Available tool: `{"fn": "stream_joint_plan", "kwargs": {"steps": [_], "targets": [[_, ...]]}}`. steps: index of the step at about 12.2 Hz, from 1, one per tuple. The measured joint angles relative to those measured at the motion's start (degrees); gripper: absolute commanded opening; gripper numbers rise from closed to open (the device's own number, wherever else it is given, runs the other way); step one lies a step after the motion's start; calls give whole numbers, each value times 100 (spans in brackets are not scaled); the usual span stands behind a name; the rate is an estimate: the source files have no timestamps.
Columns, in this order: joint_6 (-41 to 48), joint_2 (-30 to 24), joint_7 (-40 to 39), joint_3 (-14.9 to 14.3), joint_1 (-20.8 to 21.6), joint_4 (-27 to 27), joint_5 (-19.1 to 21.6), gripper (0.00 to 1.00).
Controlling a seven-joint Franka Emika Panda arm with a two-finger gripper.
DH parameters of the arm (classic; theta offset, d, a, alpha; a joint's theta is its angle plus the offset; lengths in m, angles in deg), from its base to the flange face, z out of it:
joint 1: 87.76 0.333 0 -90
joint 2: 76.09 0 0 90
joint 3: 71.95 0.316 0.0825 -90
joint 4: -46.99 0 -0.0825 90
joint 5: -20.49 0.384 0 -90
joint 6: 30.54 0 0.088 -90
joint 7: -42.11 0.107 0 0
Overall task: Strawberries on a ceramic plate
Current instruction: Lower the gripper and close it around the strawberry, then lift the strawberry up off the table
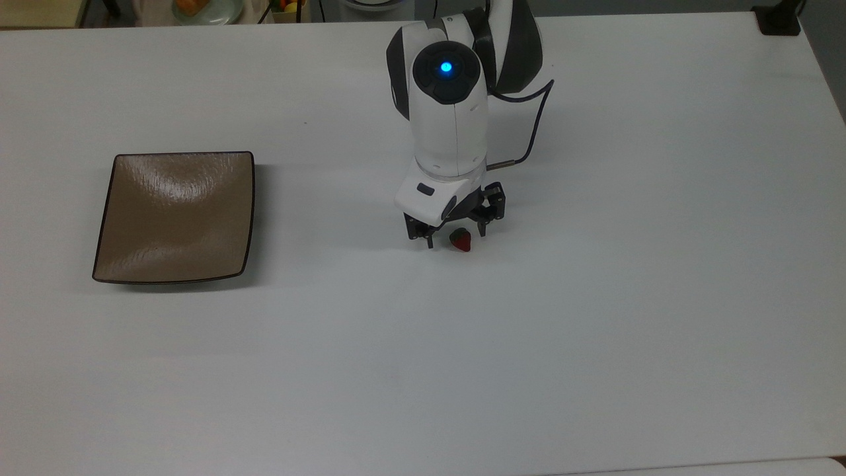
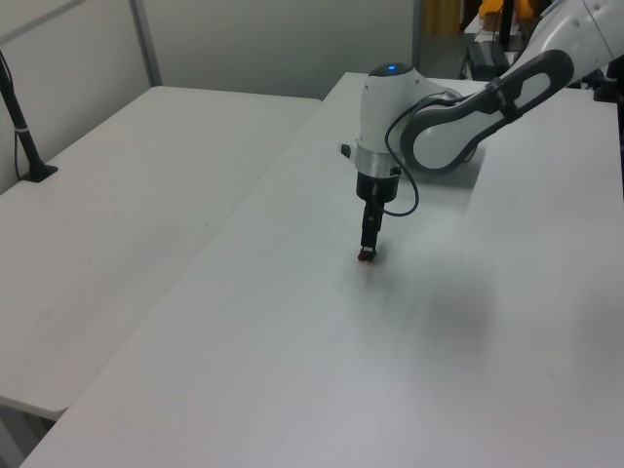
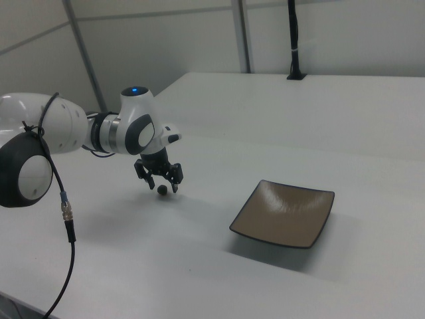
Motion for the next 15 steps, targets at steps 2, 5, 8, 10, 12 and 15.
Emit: {"fn": "stream_joint_plan", "kwargs": {"steps": [2,5,8,10,12,15], "targets": [[0,2,0,0,0,0,0,11],[0,1,0,0,1,-5,0,0],[0,-4,1,0,0,-16,0,0],[36,-73,1,-1,-7,-57,0,0],[288,-281,2,-5,-13,-98,1,0],[1124,-831,3,-22,-177,-192,1,0]]}}
